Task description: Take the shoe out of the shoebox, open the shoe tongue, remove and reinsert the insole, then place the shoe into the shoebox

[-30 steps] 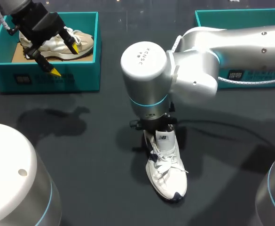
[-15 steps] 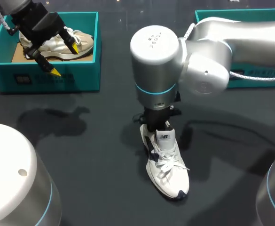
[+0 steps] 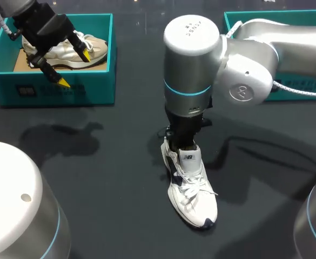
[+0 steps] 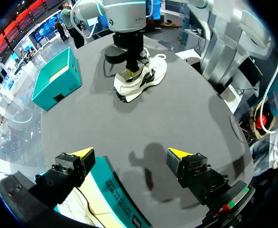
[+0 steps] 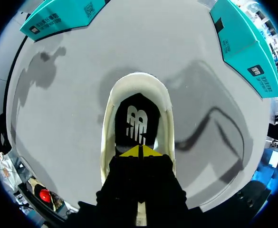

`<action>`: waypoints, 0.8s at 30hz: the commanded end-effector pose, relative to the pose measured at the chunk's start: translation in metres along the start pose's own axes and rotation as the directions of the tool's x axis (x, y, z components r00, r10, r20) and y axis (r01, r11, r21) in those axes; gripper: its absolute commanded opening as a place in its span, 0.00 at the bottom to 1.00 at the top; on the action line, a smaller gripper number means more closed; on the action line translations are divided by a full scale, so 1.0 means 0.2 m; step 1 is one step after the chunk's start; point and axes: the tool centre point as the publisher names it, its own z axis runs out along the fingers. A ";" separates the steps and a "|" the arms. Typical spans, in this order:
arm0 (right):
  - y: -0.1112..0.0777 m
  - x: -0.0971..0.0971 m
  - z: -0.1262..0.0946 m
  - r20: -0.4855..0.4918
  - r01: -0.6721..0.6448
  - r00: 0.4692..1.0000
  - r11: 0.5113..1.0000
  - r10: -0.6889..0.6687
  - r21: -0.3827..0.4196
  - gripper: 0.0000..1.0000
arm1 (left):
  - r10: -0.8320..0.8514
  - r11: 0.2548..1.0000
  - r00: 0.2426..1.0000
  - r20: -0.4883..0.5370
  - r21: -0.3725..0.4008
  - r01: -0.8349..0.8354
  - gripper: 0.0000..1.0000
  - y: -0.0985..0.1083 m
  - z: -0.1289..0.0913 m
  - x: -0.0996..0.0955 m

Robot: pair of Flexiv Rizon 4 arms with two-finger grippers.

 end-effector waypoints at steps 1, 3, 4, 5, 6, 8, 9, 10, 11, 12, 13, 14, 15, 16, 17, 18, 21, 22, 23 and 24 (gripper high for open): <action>-0.01 0.00 -0.02 0.008 0.006 1.000 1.000 -0.006 0.018 0.05 | 0.000 1.000 1.000 -0.001 -0.003 0.000 1.00 0.00 0.00 0.00; -0.01 0.00 -0.03 0.010 0.005 1.000 1.000 -0.005 0.029 0.07 | 0.000 1.000 1.000 -0.001 -0.003 0.000 1.00 0.00 0.00 0.00; -0.01 0.00 -0.04 0.013 0.002 1.000 0.999 -0.002 0.034 0.07 | 0.000 1.000 1.000 -0.001 -0.003 0.000 1.00 0.00 0.00 0.00; -0.01 0.00 -0.04 0.014 0.000 1.000 0.999 0.000 0.035 0.05 | 0.000 1.000 1.000 -0.001 -0.003 0.000 1.00 0.00 0.00 0.00; -0.01 0.00 -0.05 0.014 0.000 1.000 0.999 0.000 0.036 0.04 | 0.000 1.000 1.000 -0.001 -0.003 0.000 1.00 0.00 0.00 0.00; -0.01 0.01 -0.05 0.015 0.001 1.000 0.999 -0.001 0.037 0.04 | 0.000 1.000 1.000 -0.001 -0.003 0.000 1.00 0.00 0.00 0.00; -0.01 0.01 -0.05 0.015 0.001 1.000 0.999 -0.002 0.041 0.04 | 0.000 1.000 1.000 -0.001 -0.003 0.000 1.00 0.00 0.00 0.00; -0.02 0.01 -0.06 0.016 0.003 1.000 0.999 -0.004 0.045 0.05 | 0.000 1.000 1.000 -0.001 -0.003 0.000 1.00 0.00 0.00 0.00; -0.02 0.01 -0.06 0.017 0.005 1.000 0.999 -0.005 0.047 0.05 | 0.000 1.000 1.000 -0.001 -0.003 0.000 1.00 0.00 0.00 0.00; -0.02 0.01 -0.06 0.017 0.006 1.000 0.999 -0.007 0.049 0.06 | 0.000 1.000 1.000 -0.001 -0.003 0.000 1.00 0.00 0.00 0.00; -0.02 0.01 -0.07 0.016 0.007 1.000 0.999 -0.008 0.052 0.07 | 0.000 1.000 1.000 -0.001 -0.003 0.000 1.00 0.00 0.00 0.00; -0.03 0.01 -0.07 0.016 0.008 1.000 0.999 -0.009 0.052 0.09 | 0.000 1.000 1.000 -0.001 -0.003 0.000 1.00 0.00 0.00 0.00; -0.03 0.01 -0.07 0.016 0.008 1.000 0.999 -0.009 0.053 0.14 | 0.000 1.000 1.000 -0.001 -0.003 0.000 1.00 0.00 0.00 0.00; -0.04 0.01 -0.07 0.014 0.009 1.000 0.998 -0.009 0.056 0.16 | 0.000 1.000 1.000 -0.001 -0.003 0.000 1.00 0.00 0.00 0.00; -0.04 0.00 -0.07 0.012 0.009 1.000 0.998 -0.009 0.058 0.20 | 0.000 1.000 1.000 -0.001 -0.003 0.000 1.00 0.00 0.00 0.00; -0.04 0.00 -0.07 0.012 0.007 1.000 0.998 -0.008 0.061 0.21 | 0.000 1.000 1.000 -0.001 -0.003 0.000 1.00 0.00 0.00 0.00; -0.05 0.00 -0.07 0.009 0.008 1.000 0.998 -0.009 0.069 0.29 | 0.000 1.000 1.000 -0.001 -0.003 0.000 1.00 0.00 0.00 0.00; -0.05 0.00 -0.07 0.008 0.009 1.000 0.997 -0.009 0.071 0.31 | 0.000 1.000 1.000 -0.001 -0.003 0.000 1.00 0.00 0.00 0.00; -0.05 0.00 -0.08 0.007 0.011 1.000 0.997 -0.011 0.074 0.34 | 0.000 1.000 1.000 -0.001 -0.003 0.000 1.00 0.00 0.00 0.00; -0.05 0.00 -0.08 0.007 0.012 1.000 0.997 -0.012 0.075 0.35 | 0.000 1.000 1.000 -0.001 -0.003 0.000 1.00 0.00 0.00 0.00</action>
